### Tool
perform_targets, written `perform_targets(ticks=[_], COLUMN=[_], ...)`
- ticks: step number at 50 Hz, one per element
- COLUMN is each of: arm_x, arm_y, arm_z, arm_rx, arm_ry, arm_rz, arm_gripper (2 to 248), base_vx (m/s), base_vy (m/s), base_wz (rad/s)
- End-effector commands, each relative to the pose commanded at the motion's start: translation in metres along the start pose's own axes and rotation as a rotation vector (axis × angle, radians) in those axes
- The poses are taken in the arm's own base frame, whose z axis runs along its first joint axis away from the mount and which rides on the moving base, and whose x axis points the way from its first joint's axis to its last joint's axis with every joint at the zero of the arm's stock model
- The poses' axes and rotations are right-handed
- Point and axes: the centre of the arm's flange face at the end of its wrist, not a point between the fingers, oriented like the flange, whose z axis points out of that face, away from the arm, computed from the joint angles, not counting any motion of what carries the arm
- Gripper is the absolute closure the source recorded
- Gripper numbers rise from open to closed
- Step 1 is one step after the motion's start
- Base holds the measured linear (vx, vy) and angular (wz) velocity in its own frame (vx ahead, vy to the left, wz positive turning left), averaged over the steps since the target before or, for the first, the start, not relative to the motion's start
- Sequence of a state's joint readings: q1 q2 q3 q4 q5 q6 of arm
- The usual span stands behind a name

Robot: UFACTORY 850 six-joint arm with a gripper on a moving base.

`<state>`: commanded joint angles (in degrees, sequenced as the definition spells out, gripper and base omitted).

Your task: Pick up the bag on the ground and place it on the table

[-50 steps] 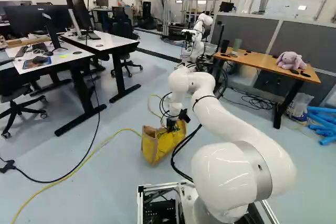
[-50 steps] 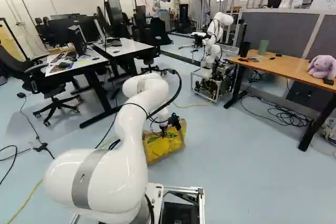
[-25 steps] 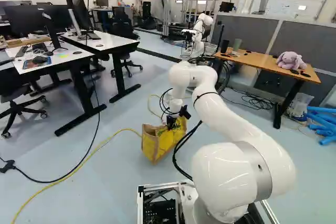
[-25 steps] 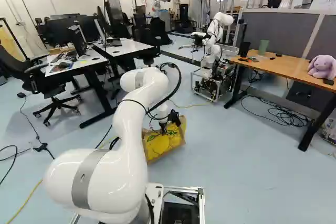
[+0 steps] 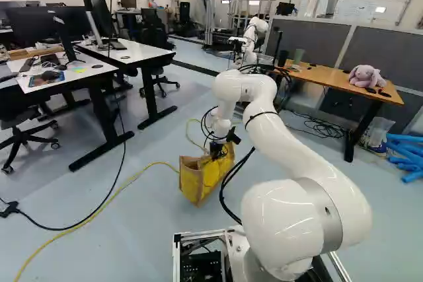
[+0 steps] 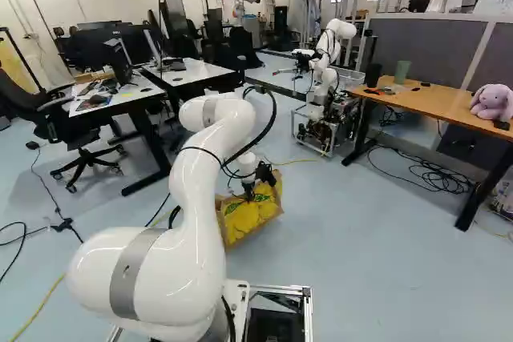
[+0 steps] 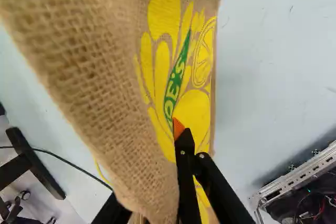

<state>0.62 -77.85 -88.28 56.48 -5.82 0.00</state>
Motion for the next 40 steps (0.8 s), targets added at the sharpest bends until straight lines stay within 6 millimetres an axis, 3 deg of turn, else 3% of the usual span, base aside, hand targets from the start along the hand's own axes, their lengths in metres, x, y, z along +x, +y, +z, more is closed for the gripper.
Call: perform_targets(ticks=[40], arm_x=[-0.007], arm_y=[-0.003], arm_z=[-0.061], arm_rx=[-0.002], arm_ry=[-0.039], arm_rz=[-0.164], arm_gripper=[229], base_vx=[0.0], base_vy=[0.0], base_wz=[0.0])
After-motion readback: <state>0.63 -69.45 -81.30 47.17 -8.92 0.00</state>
